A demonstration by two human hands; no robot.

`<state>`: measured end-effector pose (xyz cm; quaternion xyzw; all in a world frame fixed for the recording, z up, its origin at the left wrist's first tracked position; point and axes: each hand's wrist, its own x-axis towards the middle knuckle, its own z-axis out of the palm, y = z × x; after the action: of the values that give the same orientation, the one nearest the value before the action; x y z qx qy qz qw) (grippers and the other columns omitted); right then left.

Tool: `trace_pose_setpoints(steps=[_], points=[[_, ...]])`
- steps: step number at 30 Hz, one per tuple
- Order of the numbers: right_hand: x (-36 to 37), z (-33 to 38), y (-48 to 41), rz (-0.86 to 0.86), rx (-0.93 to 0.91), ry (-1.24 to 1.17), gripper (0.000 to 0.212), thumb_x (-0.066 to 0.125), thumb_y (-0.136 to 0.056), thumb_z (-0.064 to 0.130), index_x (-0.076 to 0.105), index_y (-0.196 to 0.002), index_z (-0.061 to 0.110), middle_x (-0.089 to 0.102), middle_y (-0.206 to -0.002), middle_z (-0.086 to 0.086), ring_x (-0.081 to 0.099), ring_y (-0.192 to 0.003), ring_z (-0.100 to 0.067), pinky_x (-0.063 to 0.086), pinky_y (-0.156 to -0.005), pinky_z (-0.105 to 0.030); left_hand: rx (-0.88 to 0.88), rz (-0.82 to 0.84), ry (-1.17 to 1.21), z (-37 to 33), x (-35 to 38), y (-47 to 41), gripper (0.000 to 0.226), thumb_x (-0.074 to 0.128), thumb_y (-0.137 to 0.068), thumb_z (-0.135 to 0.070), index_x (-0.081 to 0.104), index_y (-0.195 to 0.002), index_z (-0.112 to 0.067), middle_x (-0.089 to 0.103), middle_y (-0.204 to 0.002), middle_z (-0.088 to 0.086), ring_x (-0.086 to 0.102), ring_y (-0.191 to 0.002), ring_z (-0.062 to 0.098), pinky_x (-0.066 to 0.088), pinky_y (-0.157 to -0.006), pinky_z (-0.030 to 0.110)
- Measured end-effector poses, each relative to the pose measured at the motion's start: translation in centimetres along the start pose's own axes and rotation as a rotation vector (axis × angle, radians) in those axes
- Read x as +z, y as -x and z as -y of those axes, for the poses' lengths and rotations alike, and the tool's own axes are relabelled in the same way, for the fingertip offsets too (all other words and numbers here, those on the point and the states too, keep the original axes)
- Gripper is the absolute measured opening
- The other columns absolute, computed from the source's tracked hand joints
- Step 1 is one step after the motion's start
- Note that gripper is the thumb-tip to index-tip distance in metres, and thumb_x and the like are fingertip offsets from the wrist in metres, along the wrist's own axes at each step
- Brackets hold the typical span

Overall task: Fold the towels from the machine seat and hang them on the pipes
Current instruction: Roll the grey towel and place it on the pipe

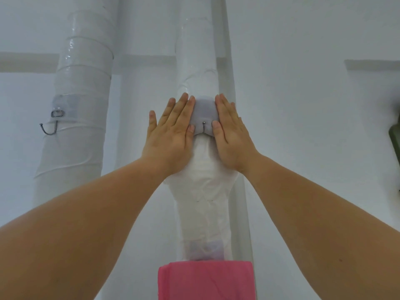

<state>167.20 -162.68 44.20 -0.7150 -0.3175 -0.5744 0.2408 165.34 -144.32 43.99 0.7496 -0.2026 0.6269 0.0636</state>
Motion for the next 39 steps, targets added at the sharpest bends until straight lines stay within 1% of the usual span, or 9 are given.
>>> trace_pose_setpoints(steps=[5,11,13,15,18,22,30,36,39], points=[[1.0,-0.6,-0.1,-0.076,-0.048,-0.086,0.059,0.025,-0.106,0.034,0.012,-0.161,0.018,0.012,-0.17,0.002,0.008,-0.156,-0.013,0.015,-0.127,-0.042,-0.008,-0.059,0.124,-0.1,0.9,0.2,0.057,0.023,-0.108,-0.036,0.003,-0.162,-0.031,0.002,-0.171,-0.014,-0.002,-0.158,0.013,-0.002,-0.127,0.049],[0.4,-0.3,0.0,-0.033,-0.027,-0.033,0.062,0.021,-0.104,0.041,0.008,-0.162,0.024,0.006,-0.17,0.006,0.007,-0.156,-0.008,0.016,-0.127,-0.037,-0.023,-0.018,0.14,-0.2,0.3,0.3,0.058,0.023,-0.109,-0.036,0.001,-0.162,-0.034,-0.001,-0.17,-0.016,-0.003,-0.158,0.012,-0.002,-0.126,0.048],[-0.1,0.2,0.2,0.0,-0.002,0.02,0.063,0.019,-0.103,0.045,0.004,-0.162,0.029,0.002,-0.17,0.009,0.006,-0.156,-0.01,0.017,-0.126,-0.042,-0.029,0.019,0.109,-0.3,-0.1,0.4,0.058,0.022,-0.108,-0.038,-0.002,-0.161,-0.034,-0.003,-0.17,-0.016,-0.005,-0.158,0.013,-0.002,-0.127,0.048],[-0.9,0.8,0.4,0.061,0.042,0.109,0.061,0.018,-0.105,0.047,-0.003,-0.161,0.033,-0.005,-0.17,0.013,0.002,-0.157,-0.016,0.015,-0.126,-0.049,-0.037,0.074,0.052,-0.5,-0.7,0.5,0.06,0.019,-0.108,-0.042,-0.008,-0.161,-0.034,-0.008,-0.17,-0.015,-0.008,-0.157,0.013,-0.004,-0.127,0.049],[-2.1,1.9,0.6,0.153,0.123,0.253,0.06,0.017,-0.108,0.047,-0.011,-0.159,0.035,-0.014,-0.168,0.016,-0.007,-0.157,-0.021,0.007,-0.126,-0.05,-0.047,0.169,-0.074,-0.7,-1.7,0.5,0.064,0.014,-0.105,-0.05,-0.019,-0.158,-0.033,-0.019,-0.168,-0.014,-0.016,-0.156,0.014,-0.009,-0.126,0.05],[-3.5,3.5,0.6,0.249,0.191,0.361,0.062,0.017,-0.108,0.047,-0.014,-0.159,0.032,-0.018,-0.168,0.012,-0.011,-0.157,-0.023,0.004,-0.126,-0.052,-0.06,0.263,-0.242,-1.5,-3.1,0.6,0.07,0.009,-0.103,-0.057,-0.026,-0.156,-0.028,-0.028,-0.166,-0.009,-0.021,-0.155,0.017,-0.012,-0.124,0.054],[-7.0,6.1,1.6,0.312,0.188,0.447,0.066,0.022,-0.108,0.044,-0.012,-0.16,0.023,-0.02,-0.168,0.007,-0.016,-0.156,-0.024,0.001,-0.126,-0.051,-0.076,0.325,-0.312,-2.8,-7.0,1.8,0.069,0.011,-0.104,-0.055,-0.023,-0.157,-0.027,-0.026,-0.167,-0.008,-0.021,-0.155,0.019,-0.012,-0.124,0.056],[-7.1,7.8,5.1,0.258,0.195,0.369,0.063,0.024,-0.108,0.04,-0.004,-0.162,0.021,-0.015,-0.17,0.005,-0.012,-0.156,-0.021,0.004,-0.127,-0.047,-0.109,0.28,-0.303,-2.6,-10.2,5.0,0.07,0.015,-0.104,-0.053,-0.019,-0.159,-0.027,-0.021,-0.169,-0.006,-0.014,-0.157,0.022,-0.008,-0.124,0.056],[-6.2,9.1,7.4,0.26,0.235,0.335,0.064,0.024,-0.108,0.042,-0.003,-0.162,0.021,-0.012,-0.17,0.004,-0.013,-0.156,-0.021,0.004,-0.127,-0.047,-0.129,0.305,-0.305,-2.3,-11.8,7.3,0.07,0.018,-0.104,-0.053,-0.015,-0.16,-0.028,-0.017,-0.17,-0.004,-0.01,-0.158,0.022,-0.006,-0.125,0.055]])
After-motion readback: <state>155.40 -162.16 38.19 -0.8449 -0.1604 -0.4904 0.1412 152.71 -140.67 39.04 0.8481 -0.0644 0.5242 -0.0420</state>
